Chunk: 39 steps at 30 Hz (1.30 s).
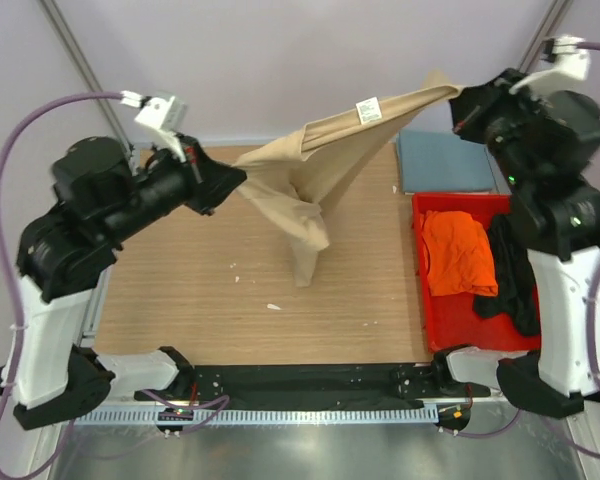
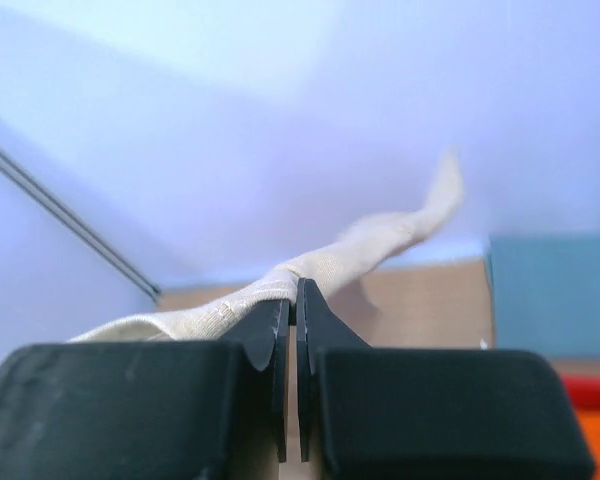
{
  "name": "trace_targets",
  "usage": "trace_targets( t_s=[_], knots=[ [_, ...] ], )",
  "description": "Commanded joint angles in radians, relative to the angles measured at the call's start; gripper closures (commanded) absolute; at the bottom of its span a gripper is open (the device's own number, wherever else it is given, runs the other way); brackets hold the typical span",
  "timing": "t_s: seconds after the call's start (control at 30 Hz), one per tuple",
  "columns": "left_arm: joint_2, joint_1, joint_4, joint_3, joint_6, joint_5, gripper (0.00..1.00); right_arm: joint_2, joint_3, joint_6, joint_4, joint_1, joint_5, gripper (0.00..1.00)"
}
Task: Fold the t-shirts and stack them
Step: Flatten the tshirt out
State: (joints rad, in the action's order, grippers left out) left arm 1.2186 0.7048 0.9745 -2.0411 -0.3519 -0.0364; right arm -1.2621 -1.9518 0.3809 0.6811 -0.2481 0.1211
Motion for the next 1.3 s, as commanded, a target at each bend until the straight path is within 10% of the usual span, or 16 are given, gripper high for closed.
trace_targets(
  t_s=[0.0, 0.2, 0.6, 0.8, 0.93, 1.27],
  knots=[
    [-0.048, -0.005, -0.002, -0.033, -0.016, -0.071, 1.00, 0.047, -0.152, -0.050, -0.058, 0.017, 0.081, 0.99],
    [-0.067, -0.005, -0.045, 0.068, -0.116, -0.140, 1.00, -0.069, -0.272, 0.021, -0.155, 0.017, -0.098, 0.99],
    [-0.223, -0.016, 0.073, 0.707, -0.439, 0.441, 1.00, -0.999, -0.594, 0.423, -0.632, -0.173, -0.532, 0.99],
    [-0.136, -0.273, -0.023, 0.932, -0.415, 0.308, 1.00, -1.298, -0.604, 0.524, -0.512, -0.203, -0.624, 0.80],
    [-0.001, -0.435, -0.123, 0.958, -0.337, 0.172, 1.00, -1.180, -0.455, 0.259, -0.223, -0.200, -0.562, 0.55],
    [0.122, -0.444, -0.120, 0.904, -0.373, 0.107, 1.00, -0.529, 0.381, -0.051, 0.107, -0.237, -0.286, 0.41]
  ],
)
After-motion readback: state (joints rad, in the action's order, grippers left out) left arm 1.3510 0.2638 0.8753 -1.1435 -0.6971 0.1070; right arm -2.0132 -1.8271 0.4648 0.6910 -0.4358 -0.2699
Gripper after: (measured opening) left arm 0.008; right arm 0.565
